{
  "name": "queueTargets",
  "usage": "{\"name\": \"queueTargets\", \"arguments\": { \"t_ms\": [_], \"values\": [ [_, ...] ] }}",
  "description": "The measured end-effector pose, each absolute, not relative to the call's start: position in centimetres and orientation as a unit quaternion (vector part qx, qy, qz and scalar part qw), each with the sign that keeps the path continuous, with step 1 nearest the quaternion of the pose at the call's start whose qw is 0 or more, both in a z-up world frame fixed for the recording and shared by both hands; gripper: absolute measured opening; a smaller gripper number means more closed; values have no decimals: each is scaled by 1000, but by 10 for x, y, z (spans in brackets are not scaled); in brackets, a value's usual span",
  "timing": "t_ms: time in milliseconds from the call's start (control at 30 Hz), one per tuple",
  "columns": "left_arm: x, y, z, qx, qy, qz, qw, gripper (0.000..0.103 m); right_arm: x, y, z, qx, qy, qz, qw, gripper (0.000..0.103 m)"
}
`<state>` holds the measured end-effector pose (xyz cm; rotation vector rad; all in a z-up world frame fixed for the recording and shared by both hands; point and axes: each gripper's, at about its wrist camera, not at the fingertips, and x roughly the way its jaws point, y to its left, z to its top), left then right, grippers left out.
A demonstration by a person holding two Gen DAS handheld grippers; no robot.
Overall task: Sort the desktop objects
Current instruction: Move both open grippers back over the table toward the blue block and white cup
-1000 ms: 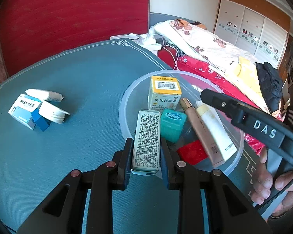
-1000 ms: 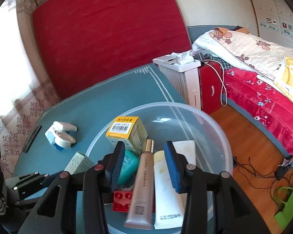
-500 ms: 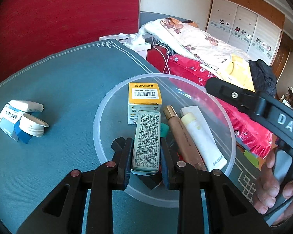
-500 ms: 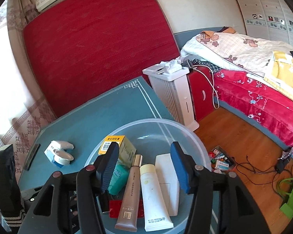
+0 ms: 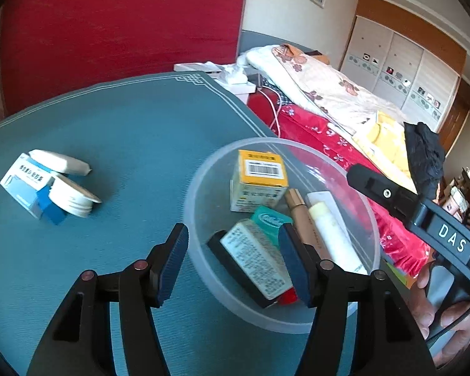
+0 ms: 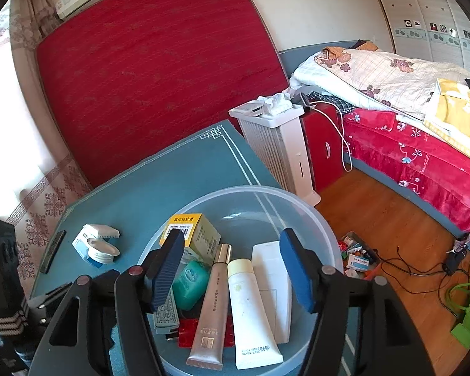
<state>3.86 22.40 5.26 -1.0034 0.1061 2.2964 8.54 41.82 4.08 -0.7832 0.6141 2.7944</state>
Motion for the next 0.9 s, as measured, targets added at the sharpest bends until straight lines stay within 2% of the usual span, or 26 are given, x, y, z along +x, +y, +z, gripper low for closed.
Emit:
{"name": "queueTargets", "arguments": {
  "t_ms": [333,600,900],
  "values": [
    [32,199,50,-377,33,883,276,64,83,392,41,-264,165,949,56,77],
    [15,158,47,-381,7,896,228,64,83,357,42,-263,115,958,18,79],
    [-10,100,41,-388,-34,906,164,63,77,331,35,-274,106,956,-10,79]
  ]
}}
